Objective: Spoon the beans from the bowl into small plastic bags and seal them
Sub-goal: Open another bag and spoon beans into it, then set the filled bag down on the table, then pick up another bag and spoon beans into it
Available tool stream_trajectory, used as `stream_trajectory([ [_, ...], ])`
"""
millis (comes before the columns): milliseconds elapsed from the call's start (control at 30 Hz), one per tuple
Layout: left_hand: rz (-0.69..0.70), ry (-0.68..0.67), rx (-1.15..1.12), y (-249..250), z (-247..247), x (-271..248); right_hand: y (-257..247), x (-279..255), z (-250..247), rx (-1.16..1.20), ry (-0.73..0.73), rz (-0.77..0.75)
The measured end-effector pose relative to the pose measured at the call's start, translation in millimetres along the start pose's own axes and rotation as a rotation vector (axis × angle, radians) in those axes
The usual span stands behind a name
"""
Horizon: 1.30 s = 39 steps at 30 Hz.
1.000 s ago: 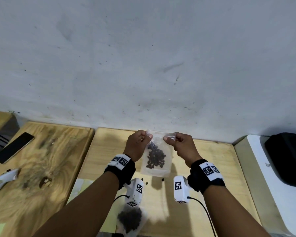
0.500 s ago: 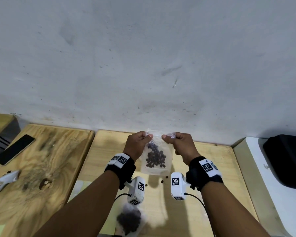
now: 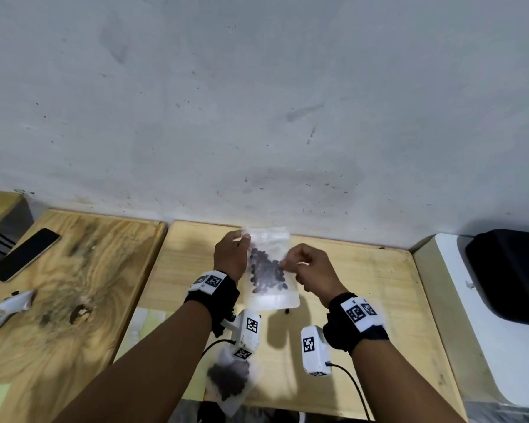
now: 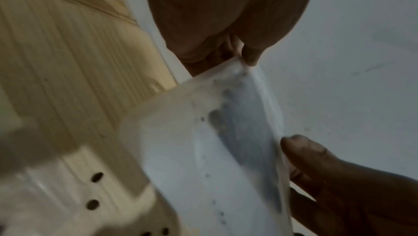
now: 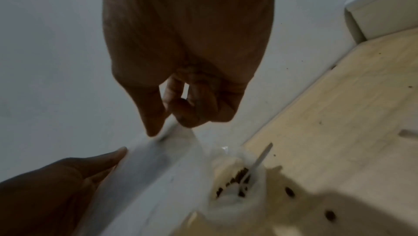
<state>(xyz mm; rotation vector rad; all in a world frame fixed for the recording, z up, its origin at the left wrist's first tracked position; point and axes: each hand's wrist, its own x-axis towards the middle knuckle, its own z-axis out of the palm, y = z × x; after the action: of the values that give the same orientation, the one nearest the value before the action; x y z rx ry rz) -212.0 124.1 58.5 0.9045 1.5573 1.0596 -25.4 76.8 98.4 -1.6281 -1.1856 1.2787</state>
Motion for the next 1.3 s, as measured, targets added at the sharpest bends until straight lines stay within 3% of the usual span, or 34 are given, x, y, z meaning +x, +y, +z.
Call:
stream_trajectory([
  [167,-0.056,-0.166,-0.027,-19.7,-24.1,-29.6,38.4,-7.7,16.7,0.008,0.038,0.158],
  [267,-0.137,-0.262,0.129,-40.7,-43.0,-41.0,55.2,-12.8,31.9,-0.092,-0.069,0.135],
  [533,-0.434,-0.341,0.341,-107.8,-101.9,-70.8,99.4,-37.9,77.5,-0.312,-0.429,0.212],
  [767,-0.522,-0.374,0.35,-127.2,-114.8,-78.3,121.9,-47.5,96.0,-0.462,-0.51,0.207],
  [933,-0.496,-0.407,0.497,-127.8,-118.8,-67.0,127.5,-44.0,89.8,-0.515,-0.521,0.244],
  [1033,-0.361,-0.422,0.659,-121.5,-126.1,-59.4,124.1,-42.0,77.7,-0.503,-0.511,0.245],
  [1133,-0.203,-0.386,0.752,-116.0,-124.5,-47.5,125.5,-38.1,57.7,-0.39,-0.404,0.237],
  [1300,-0.148,-0.357,0.644,-102.8,-80.2,-37.8,131.5,-34.3,7.2,-0.266,-0.159,0.256],
])
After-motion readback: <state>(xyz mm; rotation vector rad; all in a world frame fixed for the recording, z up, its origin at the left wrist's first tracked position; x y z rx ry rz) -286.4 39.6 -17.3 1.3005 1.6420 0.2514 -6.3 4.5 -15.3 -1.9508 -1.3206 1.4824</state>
